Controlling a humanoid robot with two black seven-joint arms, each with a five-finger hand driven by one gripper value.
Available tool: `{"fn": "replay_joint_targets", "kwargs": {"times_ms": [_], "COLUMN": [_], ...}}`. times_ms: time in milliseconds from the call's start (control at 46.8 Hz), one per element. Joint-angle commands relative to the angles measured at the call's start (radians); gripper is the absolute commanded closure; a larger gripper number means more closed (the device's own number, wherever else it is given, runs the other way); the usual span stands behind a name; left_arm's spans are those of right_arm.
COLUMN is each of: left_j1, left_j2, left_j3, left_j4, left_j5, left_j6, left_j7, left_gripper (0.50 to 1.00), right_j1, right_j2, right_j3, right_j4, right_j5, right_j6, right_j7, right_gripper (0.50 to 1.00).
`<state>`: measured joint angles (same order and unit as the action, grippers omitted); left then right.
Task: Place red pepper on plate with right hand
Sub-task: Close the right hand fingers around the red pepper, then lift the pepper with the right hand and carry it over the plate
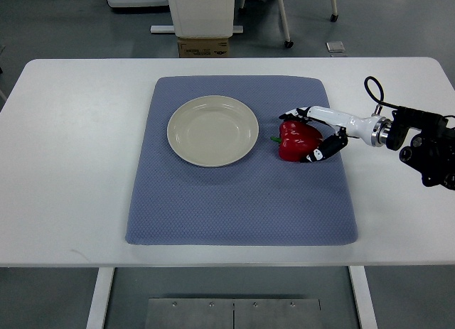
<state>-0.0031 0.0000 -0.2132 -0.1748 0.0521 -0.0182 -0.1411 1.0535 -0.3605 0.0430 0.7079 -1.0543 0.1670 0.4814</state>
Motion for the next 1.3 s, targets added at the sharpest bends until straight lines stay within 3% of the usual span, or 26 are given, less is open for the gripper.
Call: {"fn": "replay_joint_targets", "kwargs": {"times_ms": [0, 342, 619, 812, 918, 1282], "left_j1": [0.000, 0.000, 0.000, 0.000, 0.000, 0.000], "left_j2": [0.000, 0.000, 0.000, 0.000, 0.000, 0.000], "left_j3": [0.000, 0.000, 0.000, 0.000, 0.000, 0.000], "left_j4": [0.000, 0.000, 0.000, 0.000, 0.000, 0.000], "left_j5": [0.000, 0.000, 0.000, 0.000, 0.000, 0.000], "left_j6": [0.000, 0.000, 0.000, 0.000, 0.000, 0.000], "left_j7": [0.000, 0.000, 0.000, 0.000, 0.000, 0.000], "left_gripper": [0.500, 0.500, 0.500, 0.500, 0.500, 0.500], "right_j1": [0.000, 0.008, 0.006, 0.005, 0.006, 0.069], "right_j2": [0.002, 0.006, 0.008, 0.009, 0.008, 0.003], "right_j3": [0.001, 0.001, 0.001, 0.001, 0.001, 0.009], "right_j4": [0.001, 0.007, 0.007, 0.005, 0.005, 0.004], "right_j5": [0.000, 0.000, 0.000, 0.000, 0.002, 0.016], "right_j6": [0.000, 0.000, 0.000, 0.000, 0.000, 0.000], "right_j7": [0.000, 0.000, 0.002, 0.000, 0.000, -0.010], "right_gripper": [0.620, 0.645, 0.741, 0.858, 0.996, 1.000]}}
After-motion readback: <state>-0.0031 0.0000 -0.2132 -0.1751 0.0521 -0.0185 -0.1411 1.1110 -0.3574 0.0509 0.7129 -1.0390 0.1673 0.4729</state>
